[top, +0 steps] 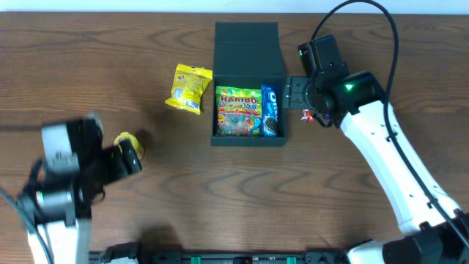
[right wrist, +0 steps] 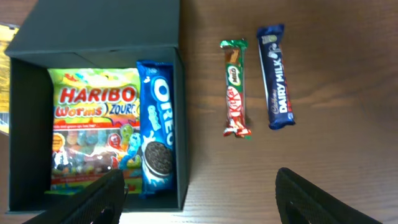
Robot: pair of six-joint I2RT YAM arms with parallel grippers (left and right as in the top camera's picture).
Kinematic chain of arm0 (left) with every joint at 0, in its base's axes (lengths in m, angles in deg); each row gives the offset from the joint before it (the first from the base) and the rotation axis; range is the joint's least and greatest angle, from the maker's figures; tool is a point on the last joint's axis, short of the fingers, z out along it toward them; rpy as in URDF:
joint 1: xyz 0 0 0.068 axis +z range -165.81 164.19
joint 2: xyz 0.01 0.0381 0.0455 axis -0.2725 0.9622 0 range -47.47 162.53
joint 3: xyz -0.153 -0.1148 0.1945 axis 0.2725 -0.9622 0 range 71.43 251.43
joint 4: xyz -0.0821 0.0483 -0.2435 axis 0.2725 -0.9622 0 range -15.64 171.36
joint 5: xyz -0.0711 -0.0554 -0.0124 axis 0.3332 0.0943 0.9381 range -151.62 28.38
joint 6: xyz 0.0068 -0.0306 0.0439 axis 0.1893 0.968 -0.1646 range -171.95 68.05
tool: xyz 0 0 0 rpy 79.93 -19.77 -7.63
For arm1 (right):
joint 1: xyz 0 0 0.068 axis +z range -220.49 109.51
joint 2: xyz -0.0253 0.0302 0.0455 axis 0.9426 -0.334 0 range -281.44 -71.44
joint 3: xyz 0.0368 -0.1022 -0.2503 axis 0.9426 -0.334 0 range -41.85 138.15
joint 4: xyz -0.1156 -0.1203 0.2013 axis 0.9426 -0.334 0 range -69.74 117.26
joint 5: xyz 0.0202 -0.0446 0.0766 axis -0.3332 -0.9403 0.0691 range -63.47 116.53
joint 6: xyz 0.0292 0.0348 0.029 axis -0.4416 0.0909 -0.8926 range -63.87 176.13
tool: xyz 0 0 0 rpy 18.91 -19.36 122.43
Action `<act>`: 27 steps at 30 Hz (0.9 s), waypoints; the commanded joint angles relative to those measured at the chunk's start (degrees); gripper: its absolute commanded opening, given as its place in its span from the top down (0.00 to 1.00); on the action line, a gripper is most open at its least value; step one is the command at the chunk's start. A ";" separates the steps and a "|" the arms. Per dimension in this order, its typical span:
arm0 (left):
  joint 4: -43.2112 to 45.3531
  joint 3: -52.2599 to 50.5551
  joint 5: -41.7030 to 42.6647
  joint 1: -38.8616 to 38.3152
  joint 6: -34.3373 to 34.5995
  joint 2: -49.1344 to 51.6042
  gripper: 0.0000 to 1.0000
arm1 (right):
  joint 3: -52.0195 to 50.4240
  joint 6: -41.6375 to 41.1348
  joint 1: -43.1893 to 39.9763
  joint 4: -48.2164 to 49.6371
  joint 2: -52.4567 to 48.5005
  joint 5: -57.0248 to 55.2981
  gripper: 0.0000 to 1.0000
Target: Pack container
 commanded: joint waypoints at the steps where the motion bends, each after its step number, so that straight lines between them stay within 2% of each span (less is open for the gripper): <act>1: 1.40 -6.73 -0.96 0.59 3.67 -5.99 0.05 | 0.48 0.87 -0.52 0.50 -0.02 -0.57 0.23; 5: 5.62 -12.20 0.11 0.57 10.80 -11.41 0.05 | 0.48 1.33 -0.52 0.94 -0.02 -0.42 0.23; 9: 7.30 -12.52 0.13 0.57 11.47 -11.34 0.05 | 0.48 2.56 -0.52 0.83 -0.02 -0.39 0.23; 13: 9.97 -12.70 -1.20 0.57 9.01 -8.96 0.04 | 0.33 3.41 -1.46 1.33 -0.02 -0.37 0.21; 17: 15.63 -12.68 2.10 0.55 3.54 -3.34 0.05 | 0.07 3.61 -3.08 2.47 -0.02 -0.31 0.20; 19: 21.94 -12.66 4.31 0.50 1.25 1.66 0.05 | 0.07 4.74 -3.93 3.45 -0.02 0.61 0.20; 23: 31.56 -11.80 7.96 -0.74 -0.20 9.51 0.05 | 0.07 5.35 -4.81 4.61 -0.02 1.36 0.19; 27: 37.94 -8.04 7.67 -5.31 -2.40 19.32 0.05 | 0.07 5.53 -5.75 5.22 -0.11 1.33 0.18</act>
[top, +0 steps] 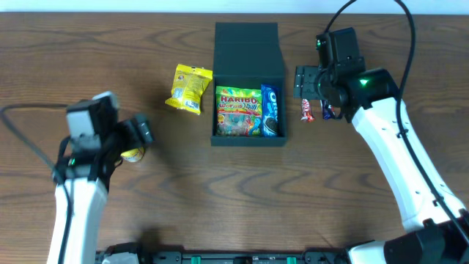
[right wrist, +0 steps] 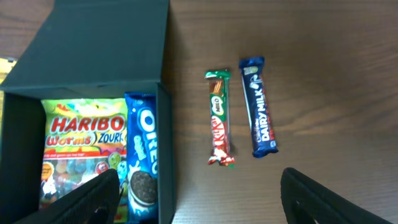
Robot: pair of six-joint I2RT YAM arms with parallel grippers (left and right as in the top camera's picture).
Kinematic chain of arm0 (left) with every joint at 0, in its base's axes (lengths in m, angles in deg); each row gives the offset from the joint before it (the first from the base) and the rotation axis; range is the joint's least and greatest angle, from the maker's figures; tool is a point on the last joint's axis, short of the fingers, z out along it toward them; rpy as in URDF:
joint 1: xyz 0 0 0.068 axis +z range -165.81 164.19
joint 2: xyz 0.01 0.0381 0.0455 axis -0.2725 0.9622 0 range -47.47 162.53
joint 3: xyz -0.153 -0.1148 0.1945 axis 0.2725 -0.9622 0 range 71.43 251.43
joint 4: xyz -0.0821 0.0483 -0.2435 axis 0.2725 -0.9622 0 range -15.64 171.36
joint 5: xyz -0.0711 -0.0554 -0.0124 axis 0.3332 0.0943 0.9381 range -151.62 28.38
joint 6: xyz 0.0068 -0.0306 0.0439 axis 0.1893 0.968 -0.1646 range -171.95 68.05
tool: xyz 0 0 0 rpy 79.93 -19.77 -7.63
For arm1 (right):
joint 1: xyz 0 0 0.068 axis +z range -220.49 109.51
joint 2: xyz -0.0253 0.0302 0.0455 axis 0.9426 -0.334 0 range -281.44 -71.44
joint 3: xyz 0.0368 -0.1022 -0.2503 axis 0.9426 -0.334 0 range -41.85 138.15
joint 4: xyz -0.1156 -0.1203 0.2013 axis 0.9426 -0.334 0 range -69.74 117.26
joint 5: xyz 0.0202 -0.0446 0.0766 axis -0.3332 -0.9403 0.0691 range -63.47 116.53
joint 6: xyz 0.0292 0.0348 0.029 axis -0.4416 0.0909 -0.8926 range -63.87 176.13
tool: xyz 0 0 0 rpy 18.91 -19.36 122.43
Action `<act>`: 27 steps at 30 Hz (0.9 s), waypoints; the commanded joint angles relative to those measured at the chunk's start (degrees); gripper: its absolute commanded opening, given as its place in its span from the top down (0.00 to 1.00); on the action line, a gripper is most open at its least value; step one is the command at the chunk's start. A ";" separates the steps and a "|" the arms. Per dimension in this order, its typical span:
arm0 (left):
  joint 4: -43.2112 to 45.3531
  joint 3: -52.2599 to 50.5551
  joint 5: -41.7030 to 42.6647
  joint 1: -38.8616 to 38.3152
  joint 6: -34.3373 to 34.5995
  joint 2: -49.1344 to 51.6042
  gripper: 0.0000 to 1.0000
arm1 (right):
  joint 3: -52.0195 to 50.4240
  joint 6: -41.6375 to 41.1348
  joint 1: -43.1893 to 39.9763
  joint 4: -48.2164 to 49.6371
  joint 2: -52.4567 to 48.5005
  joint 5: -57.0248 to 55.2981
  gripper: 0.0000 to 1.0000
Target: Pack container
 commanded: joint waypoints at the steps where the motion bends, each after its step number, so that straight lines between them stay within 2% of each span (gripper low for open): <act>1: 1.84 5.40 0.92 -3.89 -4.15 7.32 0.05 | 0.07 1.16 -1.16 0.63 -0.15 0.13 0.17; 4: 1.75 11.87 -3.02 -7.56 -6.25 16.63 0.05 | 0.07 1.14 -2.29 1.53 -0.37 0.13 0.16; 12: 1.36 29.14 0.55 -11.02 -9.03 37.24 0.05 | 0.07 1.14 -5.75 1.90 -0.46 0.13 0.14; 19: -2.01 38.95 -1.49 -14.69 -11.58 47.28 0.05 | 0.07 1.11 -7.63 1.90 -0.46 0.15 0.12; 27: -2.75 41.05 -2.05 -15.74 -11.50 54.18 0.04 | 0.07 1.11 -8.61 1.90 -0.46 0.15 0.11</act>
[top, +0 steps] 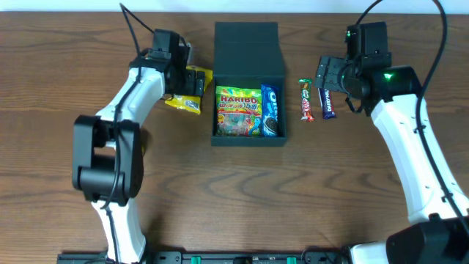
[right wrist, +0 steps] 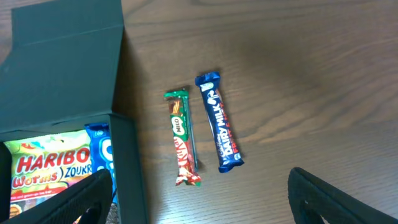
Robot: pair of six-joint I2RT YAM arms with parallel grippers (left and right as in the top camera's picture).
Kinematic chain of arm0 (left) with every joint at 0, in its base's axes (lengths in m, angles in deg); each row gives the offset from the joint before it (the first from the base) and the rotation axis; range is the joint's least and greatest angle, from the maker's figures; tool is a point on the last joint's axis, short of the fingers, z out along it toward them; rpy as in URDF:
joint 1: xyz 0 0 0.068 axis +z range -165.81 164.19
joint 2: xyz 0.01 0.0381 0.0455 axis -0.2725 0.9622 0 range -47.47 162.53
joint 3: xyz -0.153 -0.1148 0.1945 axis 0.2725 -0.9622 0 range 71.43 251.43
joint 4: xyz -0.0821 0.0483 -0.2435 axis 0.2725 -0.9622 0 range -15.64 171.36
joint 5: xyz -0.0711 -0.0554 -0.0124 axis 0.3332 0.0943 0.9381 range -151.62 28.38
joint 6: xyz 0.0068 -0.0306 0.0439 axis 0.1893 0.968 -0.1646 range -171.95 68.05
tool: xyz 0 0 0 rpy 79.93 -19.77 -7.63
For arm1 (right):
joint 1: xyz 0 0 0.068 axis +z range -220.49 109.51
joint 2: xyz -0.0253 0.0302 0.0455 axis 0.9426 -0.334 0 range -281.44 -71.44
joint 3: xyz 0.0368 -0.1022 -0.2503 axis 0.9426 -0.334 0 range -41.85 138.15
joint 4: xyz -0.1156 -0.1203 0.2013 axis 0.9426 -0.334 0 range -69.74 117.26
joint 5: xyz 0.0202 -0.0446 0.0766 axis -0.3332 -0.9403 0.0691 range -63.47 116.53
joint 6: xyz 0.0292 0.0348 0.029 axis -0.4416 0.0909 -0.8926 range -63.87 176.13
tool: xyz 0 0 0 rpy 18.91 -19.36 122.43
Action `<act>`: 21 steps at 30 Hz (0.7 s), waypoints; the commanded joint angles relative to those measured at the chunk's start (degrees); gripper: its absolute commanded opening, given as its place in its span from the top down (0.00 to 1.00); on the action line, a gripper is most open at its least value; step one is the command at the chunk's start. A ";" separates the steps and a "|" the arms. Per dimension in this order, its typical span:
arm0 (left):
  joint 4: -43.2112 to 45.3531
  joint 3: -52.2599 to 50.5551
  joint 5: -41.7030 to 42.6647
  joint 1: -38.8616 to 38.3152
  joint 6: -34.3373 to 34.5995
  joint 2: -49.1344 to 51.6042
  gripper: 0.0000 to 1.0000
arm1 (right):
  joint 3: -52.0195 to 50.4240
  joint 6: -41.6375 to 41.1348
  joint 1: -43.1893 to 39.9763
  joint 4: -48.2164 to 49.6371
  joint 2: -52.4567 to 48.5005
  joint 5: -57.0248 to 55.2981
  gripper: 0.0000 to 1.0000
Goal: Pack container
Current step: 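Grasp the yellow Hacks bag with the left gripper and lift it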
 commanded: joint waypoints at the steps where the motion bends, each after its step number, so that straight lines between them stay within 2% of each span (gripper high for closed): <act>1: -1.09 1.27 -0.81 0.13 -1.03 1.51 0.04 | 0.07 0.83 -1.01 -0.02 -0.15 0.02 0.10; 3: -2.32 1.27 -1.29 -0.09 -1.07 1.77 0.00 | 0.07 0.83 -1.01 0.02 -0.15 0.00 0.10; 5: -2.84 1.27 -1.88 -0.33 -1.05 1.88 0.17 | 0.07 0.83 -1.01 0.04 -0.15 0.00 0.10; 6: -3.04 1.27 -1.97 -0.35 -1.05 1.90 0.22 | 0.07 0.83 -1.01 0.09 -0.15 0.00 0.10; 15: -4.26 1.70 -3.54 -0.50 -0.55 1.86 0.52 | 0.07 0.83 -1.05 1.16 -0.15 0.00 0.09; 21: -11.34 9.97 -8.87 -0.55 -0.57 1.73 0.55 | 0.09 0.83 -2.25 1.33 -0.15 0.02 0.09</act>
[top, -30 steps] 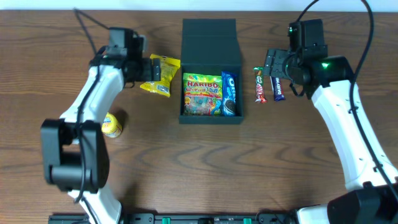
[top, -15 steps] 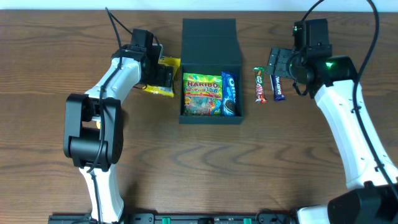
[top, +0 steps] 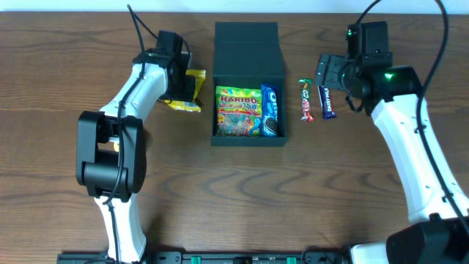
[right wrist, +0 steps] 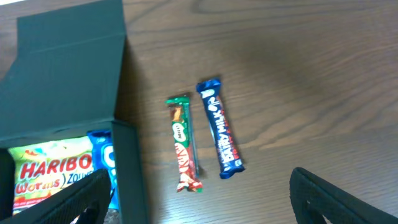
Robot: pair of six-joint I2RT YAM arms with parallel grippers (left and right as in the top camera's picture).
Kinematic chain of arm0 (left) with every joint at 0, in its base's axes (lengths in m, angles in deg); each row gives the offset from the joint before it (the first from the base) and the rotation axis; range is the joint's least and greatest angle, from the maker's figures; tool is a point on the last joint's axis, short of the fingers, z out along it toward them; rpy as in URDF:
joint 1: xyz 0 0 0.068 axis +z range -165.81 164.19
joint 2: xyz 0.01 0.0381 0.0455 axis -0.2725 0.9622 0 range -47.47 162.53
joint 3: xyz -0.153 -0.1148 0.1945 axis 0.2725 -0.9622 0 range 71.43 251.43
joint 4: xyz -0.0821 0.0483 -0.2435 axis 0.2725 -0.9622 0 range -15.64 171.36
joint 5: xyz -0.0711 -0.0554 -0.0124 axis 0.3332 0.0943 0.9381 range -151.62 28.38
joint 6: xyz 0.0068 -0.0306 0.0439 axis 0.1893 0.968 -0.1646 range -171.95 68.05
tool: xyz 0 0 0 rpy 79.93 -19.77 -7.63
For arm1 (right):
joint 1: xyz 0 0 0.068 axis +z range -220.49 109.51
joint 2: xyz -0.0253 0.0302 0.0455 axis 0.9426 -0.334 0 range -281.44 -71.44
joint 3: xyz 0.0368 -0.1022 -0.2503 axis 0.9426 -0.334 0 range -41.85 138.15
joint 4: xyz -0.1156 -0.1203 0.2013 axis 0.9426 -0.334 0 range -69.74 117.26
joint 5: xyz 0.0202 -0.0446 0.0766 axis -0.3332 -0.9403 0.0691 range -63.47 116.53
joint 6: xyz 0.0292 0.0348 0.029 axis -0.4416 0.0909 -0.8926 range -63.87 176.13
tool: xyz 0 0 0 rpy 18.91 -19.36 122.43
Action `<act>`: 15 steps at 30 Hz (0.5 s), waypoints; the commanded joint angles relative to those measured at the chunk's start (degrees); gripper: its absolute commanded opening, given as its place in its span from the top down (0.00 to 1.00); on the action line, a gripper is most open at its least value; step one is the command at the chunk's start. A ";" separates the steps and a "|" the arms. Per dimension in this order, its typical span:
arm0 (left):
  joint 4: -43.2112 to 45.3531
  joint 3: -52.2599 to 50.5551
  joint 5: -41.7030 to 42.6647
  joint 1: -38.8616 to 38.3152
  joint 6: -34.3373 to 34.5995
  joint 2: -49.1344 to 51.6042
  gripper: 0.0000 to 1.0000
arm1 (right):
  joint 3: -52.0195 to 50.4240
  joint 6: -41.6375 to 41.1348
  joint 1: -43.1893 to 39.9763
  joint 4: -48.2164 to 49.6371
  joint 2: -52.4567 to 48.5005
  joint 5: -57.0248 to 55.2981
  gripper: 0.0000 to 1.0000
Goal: Pack container
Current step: 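Grasp the yellow Hacks bag with the left gripper and lift it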
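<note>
The dark green box (top: 249, 55) stands open at the table's middle, with a Haribo bag (top: 237, 111) and a blue Oreo pack (top: 270, 111) lying inside. A yellow snack bag (top: 181, 104) lies left of the box, and my left gripper (top: 192, 86) sits over its right part; its jaws are hidden. Right of the box lie a KitKat bar (right wrist: 183, 142) and a blue Dairy Milk bar (right wrist: 219, 137), side by side. My right gripper (right wrist: 200, 186) hovers open above them, empty, its fingers (right wrist: 78, 199) wide apart.
The box's lid (right wrist: 68, 68) lies flat behind it. Bare brown table (top: 242, 198) stretches in front of the box. My left arm (top: 110, 154) reaches across the left side of the table.
My left gripper has shifted slightly right and nearer, from the yellow bag's top edge to over the bag. The right gripper has stayed open above the two bars.
At first my left arm was at the front left and my right gripper hung open over the box's right wall. Then the right gripper stood farther right, toward the bars. After that the left gripper was at the yellow bag, where it is now.
</note>
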 commanded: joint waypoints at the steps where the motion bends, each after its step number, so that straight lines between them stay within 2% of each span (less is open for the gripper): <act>1: -3.50 7.96 -4.46 -0.02 0.24 0.39 0.55 | 0.09 0.81 -1.97 0.04 -0.15 -0.04 0.09; 10: -17.35 23.89 -4.04 -4.79 2.03 0.22 0.56 | 0.09 0.79 -4.70 0.48 -0.13 -0.04 0.09; 15: -21.88 25.14 -3.74 -11.34 11.91 0.22 0.64 | 0.09 0.61 -6.47 1.27 -0.13 0.00 0.07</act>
